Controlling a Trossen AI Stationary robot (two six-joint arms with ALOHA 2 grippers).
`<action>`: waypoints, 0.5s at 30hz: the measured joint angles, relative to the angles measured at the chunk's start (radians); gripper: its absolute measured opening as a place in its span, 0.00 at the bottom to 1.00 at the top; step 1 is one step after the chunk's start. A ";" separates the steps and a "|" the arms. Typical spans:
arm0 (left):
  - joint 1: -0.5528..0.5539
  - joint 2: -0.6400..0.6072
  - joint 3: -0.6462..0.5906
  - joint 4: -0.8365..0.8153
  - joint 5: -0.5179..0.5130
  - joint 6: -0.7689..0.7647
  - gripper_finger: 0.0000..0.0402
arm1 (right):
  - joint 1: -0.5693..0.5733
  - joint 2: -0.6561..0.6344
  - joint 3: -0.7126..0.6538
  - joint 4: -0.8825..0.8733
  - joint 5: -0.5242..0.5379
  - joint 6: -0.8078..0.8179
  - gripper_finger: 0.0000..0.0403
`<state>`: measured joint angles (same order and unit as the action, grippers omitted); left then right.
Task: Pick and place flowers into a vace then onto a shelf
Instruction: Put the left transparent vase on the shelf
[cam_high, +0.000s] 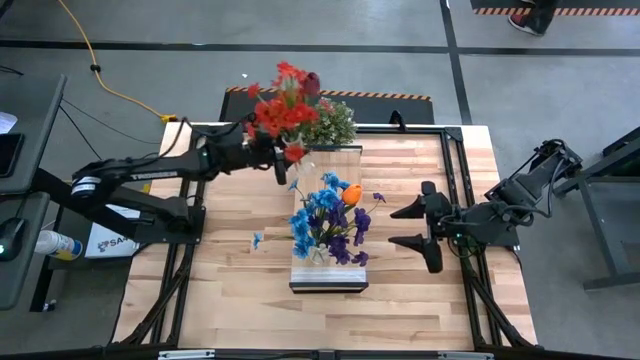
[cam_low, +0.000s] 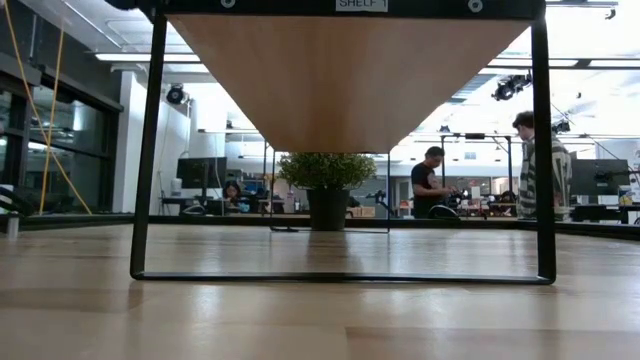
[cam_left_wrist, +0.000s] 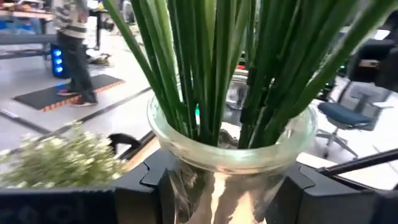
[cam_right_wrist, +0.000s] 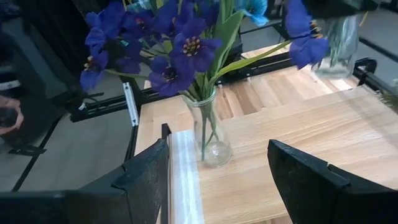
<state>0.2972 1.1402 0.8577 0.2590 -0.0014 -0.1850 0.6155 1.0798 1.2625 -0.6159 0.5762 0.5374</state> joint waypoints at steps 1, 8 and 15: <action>0.000 0.017 0.000 0.021 0.008 0.003 0.50 | 0.000 0.000 0.000 0.000 0.009 -0.003 0.65; 0.000 0.123 -0.001 0.112 0.040 0.032 0.50 | 0.000 0.000 0.000 0.000 0.034 0.001 0.65; -0.001 0.174 0.000 0.181 0.070 0.052 0.50 | 0.000 0.000 0.000 0.000 0.071 0.004 0.65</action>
<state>0.2965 1.3138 0.8574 0.4399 0.0683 -0.1325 0.6151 1.0798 1.2625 -0.6163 0.6472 0.5411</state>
